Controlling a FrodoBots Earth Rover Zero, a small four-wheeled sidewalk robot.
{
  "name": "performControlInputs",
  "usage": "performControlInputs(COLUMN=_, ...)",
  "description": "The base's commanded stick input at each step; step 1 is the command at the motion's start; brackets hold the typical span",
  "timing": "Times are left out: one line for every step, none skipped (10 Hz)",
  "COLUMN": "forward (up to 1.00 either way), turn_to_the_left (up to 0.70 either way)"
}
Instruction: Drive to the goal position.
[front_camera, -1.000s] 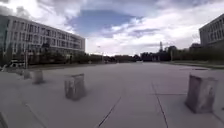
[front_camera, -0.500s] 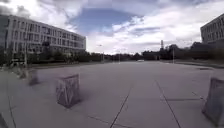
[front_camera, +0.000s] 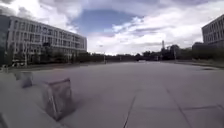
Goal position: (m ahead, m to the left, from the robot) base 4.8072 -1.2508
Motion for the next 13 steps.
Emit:
performControlInputs(forward=0.70, turn_to_the_left=-0.21)
performControlInputs(forward=0.70, turn_to_the_left=-0.35)
performControlInputs(forward=0.70, turn_to_the_left=-0.35)
performControlInputs(forward=0.70, turn_to_the_left=-0.35)
performControlInputs(forward=0.70, turn_to_the_left=-0.35)
performControlInputs(forward=0.70, turn_to_the_left=-0.35)
performControlInputs(forward=0.70, turn_to_the_left=-0.35)
performControlInputs(forward=0.70, turn_to_the_left=-0.35)
performControlInputs(forward=0.70, turn_to_the_left=-0.35)
performControlInputs(forward=0.70, turn_to_the_left=-0.23)
performControlInputs(forward=0.70, turn_to_the_left=0.00)
performControlInputs(forward=0.70, turn_to_the_left=0.00)
performControlInputs(forward=0.70, turn_to_the_left=0.00)
